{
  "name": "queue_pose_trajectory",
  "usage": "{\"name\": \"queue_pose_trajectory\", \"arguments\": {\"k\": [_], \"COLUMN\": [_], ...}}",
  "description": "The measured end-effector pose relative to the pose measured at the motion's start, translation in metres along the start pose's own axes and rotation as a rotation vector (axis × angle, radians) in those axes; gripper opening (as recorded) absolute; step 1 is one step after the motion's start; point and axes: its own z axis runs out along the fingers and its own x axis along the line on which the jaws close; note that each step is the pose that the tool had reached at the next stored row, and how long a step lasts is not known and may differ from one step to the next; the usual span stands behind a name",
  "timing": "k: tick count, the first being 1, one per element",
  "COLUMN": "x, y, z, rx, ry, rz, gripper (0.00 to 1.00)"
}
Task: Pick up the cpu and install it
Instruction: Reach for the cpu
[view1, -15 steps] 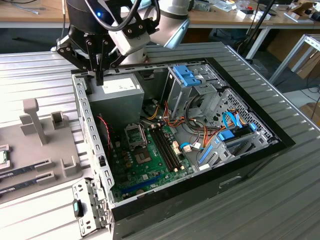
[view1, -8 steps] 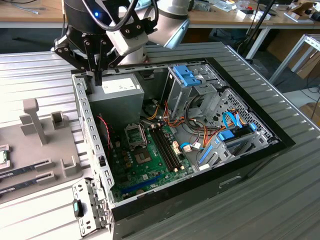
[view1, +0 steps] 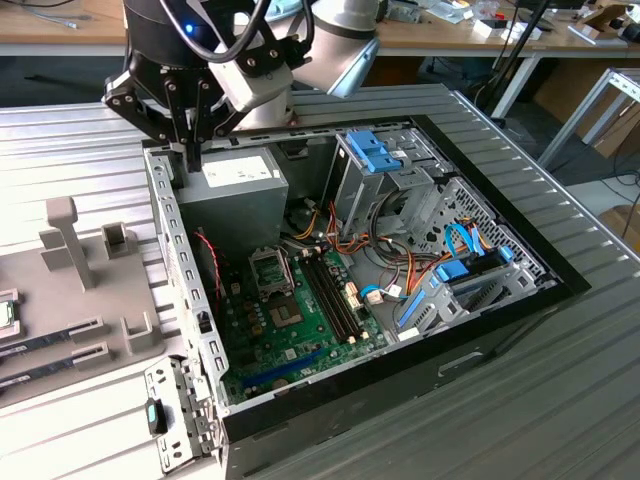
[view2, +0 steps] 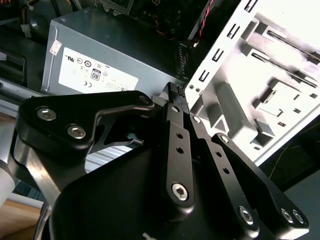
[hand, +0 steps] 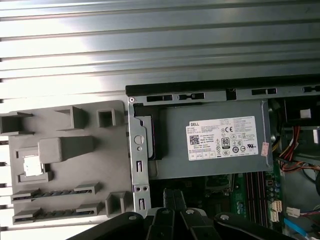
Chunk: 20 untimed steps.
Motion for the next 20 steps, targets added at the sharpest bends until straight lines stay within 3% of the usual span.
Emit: {"name": "queue_pose_trajectory", "arguments": {"k": [20], "x": [0.0057], "y": [-0.0004], "z": [-0.0002], "rx": [0.0], "ry": [0.0], "rz": [0.0], "gripper": [0.11]}}
